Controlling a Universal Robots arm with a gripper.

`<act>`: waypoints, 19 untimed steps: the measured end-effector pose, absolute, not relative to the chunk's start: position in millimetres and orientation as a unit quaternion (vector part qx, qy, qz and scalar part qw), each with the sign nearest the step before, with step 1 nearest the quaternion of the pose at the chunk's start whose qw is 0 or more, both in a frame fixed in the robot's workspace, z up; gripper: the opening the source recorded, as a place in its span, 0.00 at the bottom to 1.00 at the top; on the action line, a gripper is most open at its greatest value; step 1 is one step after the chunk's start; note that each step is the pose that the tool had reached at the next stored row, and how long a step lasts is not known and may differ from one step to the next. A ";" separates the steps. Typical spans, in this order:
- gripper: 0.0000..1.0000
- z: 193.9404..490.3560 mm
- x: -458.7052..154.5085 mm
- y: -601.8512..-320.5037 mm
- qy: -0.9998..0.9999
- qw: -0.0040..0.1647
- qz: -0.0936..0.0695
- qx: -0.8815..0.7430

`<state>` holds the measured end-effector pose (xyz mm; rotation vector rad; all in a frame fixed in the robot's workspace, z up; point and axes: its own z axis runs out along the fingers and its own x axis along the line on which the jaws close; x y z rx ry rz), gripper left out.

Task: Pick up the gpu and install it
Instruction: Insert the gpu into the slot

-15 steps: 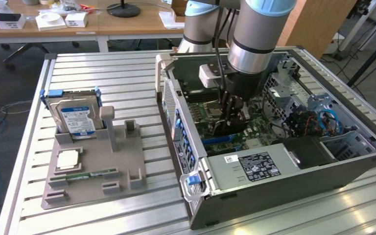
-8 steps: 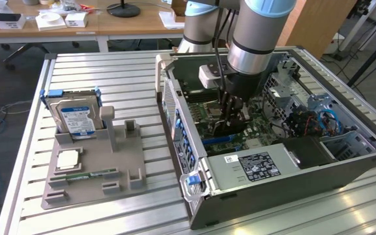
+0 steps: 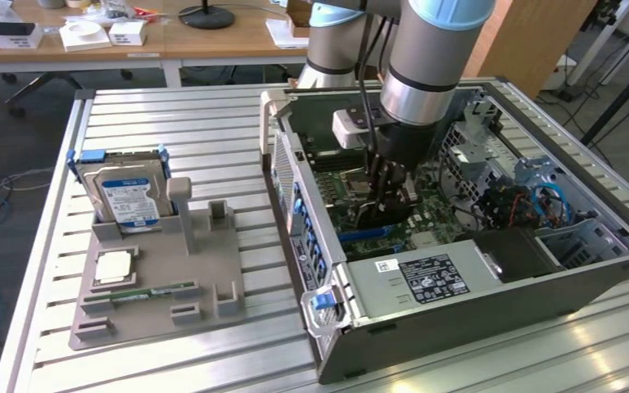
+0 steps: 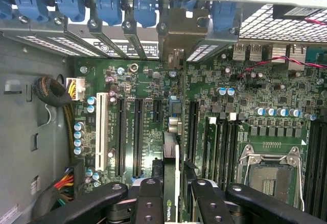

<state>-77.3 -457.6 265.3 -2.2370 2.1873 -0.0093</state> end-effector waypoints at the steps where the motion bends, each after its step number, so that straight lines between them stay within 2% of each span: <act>1: 0.26 265.0 -77.3 -457.6 0.699 0.007 -0.003 -0.715; 19: 0.26 262.7 -78.3 -457.5 0.700 0.007 -0.003 -0.714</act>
